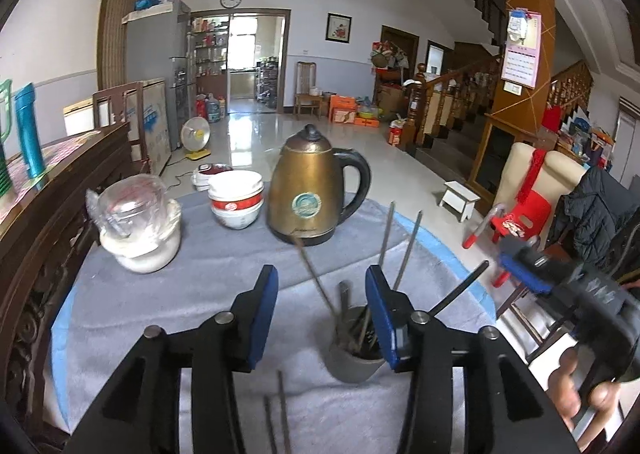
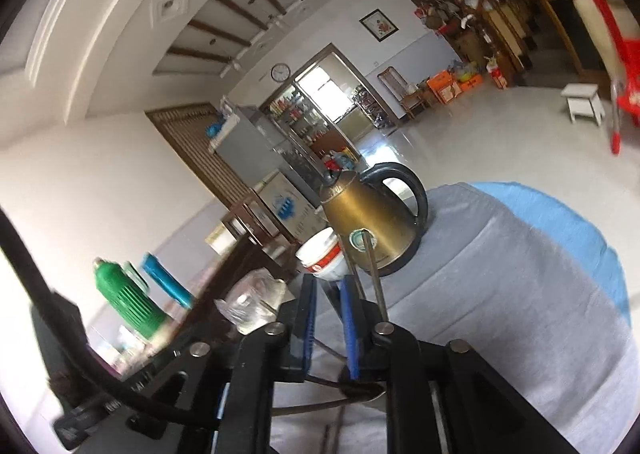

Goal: Organize utensils

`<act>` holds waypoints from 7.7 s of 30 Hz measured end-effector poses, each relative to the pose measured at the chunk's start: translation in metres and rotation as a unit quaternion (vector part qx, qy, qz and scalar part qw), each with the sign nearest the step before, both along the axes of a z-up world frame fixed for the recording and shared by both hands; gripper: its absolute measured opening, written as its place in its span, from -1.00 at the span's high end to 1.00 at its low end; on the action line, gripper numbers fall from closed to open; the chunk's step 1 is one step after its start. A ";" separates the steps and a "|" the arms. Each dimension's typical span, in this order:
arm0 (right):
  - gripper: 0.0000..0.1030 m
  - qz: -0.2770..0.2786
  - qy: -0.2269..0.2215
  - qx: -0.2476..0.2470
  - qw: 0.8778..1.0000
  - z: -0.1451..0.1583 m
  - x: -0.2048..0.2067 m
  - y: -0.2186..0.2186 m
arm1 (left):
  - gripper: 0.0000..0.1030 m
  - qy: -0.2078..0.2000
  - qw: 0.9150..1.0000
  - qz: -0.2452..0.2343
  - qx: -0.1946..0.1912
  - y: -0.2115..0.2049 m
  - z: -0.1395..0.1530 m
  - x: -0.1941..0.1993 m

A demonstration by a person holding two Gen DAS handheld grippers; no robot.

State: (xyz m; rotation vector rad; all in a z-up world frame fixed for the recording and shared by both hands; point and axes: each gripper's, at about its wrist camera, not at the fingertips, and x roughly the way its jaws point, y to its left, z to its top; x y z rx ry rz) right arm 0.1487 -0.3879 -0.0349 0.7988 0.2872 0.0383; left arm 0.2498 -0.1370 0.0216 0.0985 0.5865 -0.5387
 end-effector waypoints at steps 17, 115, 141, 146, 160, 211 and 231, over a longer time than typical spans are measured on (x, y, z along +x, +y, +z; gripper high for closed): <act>0.01 -0.030 0.039 0.020 0.999 -0.046 -0.046 -0.004 | -0.19 0.123 0.989 0.079 0.036 0.077 -0.092 0.002; 0.82 0.217 0.263 -0.245 0.908 -0.160 0.056 0.240 | 0.80 0.243 0.968 0.049 0.023 0.147 -0.188 0.040; 0.80 0.233 0.312 -0.169 0.905 -0.166 0.036 0.174 | 0.41 0.249 0.966 0.030 0.062 0.111 -0.187 0.040; 0.79 0.227 0.307 -0.117 0.917 -0.161 0.042 0.158 | 0.41 0.257 0.963 0.027 0.080 0.100 -0.193 0.047; 0.76 0.208 0.295 -0.136 0.923 -0.168 0.075 0.169 | 0.41 0.254 0.960 0.035 0.109 0.086 -0.204 0.054; 0.74 0.158 0.169 -0.046 0.972 -0.186 0.033 0.127 | 0.59 0.168 0.974 0.019 0.153 0.040 -0.196 0.032; 0.74 0.163 0.155 -0.037 0.974 -0.186 0.029 0.123 | 0.25 0.180 0.967 0.079 0.161 0.058 -0.190 0.016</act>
